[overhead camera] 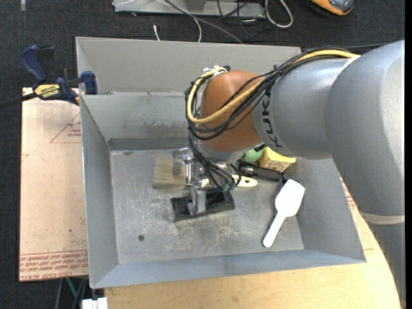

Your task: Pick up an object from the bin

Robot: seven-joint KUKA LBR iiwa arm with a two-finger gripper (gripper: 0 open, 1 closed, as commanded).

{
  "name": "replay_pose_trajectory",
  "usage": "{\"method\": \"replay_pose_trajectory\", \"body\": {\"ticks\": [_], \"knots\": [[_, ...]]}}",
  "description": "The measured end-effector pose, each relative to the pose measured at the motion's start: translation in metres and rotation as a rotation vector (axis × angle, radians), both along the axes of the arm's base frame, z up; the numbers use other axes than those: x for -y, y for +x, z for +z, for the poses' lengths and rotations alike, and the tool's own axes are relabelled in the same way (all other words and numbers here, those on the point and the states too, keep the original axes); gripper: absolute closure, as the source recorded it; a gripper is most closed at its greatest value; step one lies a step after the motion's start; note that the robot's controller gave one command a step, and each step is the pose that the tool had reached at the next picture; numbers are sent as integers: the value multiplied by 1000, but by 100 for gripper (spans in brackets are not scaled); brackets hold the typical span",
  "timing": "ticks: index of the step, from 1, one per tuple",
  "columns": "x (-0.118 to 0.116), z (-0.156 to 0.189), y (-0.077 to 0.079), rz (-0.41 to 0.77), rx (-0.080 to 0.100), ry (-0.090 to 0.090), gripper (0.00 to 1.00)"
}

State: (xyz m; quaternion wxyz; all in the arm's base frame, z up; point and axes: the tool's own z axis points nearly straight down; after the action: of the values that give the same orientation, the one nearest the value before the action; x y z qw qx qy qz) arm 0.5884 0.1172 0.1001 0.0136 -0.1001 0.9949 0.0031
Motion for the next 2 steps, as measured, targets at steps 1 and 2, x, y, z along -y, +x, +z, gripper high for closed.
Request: {"method": "replay_pose_trajectory", "body": {"ticks": [1,2], "knots": [[5,12,-66,120,-7,1,100],[5,12,-66,120,-7,1,100]]}}
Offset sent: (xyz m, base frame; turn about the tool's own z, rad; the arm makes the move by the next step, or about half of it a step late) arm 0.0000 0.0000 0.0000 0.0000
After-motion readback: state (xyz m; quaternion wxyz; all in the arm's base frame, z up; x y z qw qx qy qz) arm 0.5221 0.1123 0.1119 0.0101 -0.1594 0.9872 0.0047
